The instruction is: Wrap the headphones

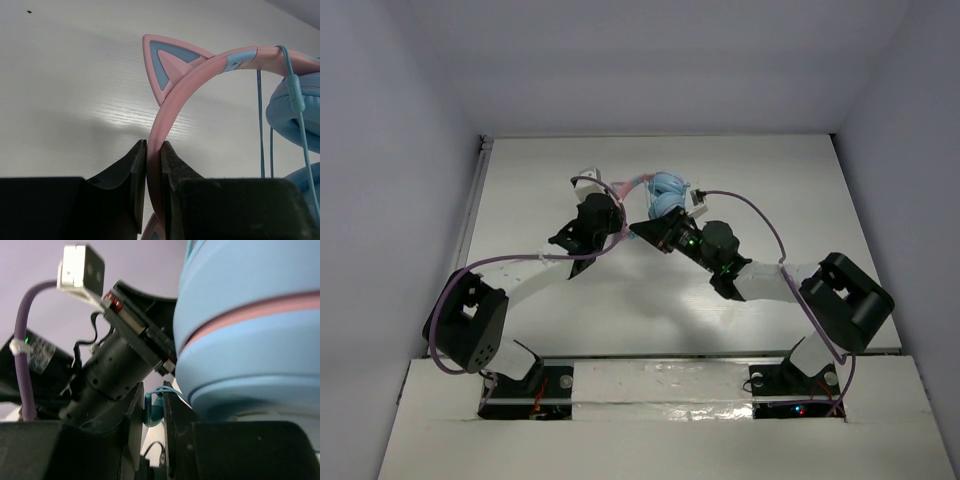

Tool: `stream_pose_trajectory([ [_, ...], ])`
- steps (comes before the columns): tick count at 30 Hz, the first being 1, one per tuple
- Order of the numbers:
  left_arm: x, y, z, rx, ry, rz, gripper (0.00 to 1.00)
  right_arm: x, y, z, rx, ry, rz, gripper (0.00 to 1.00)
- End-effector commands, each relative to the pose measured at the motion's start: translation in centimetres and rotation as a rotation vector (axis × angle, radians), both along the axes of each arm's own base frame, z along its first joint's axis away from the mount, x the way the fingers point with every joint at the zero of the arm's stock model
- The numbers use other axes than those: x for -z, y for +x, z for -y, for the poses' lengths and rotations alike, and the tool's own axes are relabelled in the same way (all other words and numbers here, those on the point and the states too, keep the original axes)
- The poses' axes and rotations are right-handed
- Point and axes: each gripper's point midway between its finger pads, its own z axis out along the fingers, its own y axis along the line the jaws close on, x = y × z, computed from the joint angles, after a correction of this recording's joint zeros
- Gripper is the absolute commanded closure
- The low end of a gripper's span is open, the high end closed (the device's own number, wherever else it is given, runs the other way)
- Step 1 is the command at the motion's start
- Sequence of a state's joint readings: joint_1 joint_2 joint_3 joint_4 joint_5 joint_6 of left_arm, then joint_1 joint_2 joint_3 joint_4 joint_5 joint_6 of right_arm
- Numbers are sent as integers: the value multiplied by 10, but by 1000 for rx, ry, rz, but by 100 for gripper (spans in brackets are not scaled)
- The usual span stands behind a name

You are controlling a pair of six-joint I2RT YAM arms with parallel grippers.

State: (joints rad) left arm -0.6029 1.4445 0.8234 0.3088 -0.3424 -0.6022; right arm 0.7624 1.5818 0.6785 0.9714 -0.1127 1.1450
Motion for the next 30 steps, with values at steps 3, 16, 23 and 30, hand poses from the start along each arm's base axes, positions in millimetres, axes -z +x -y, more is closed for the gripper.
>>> stream_pose_trajectory([
  [3,-17,-4,18,42,-75,48,100,-42,30,9,176,90,-8,83],
  [16,7,0,29,57,-38,-15,100,-27,46,18,283,30,-137,34],
  [23,13,0,36,93,-30,-36,100,-23,56,20,331,-12,-144,35],
  [30,11,1,39,109,-18,-33,100,-47,60,46,442,-49,-69,43],
])
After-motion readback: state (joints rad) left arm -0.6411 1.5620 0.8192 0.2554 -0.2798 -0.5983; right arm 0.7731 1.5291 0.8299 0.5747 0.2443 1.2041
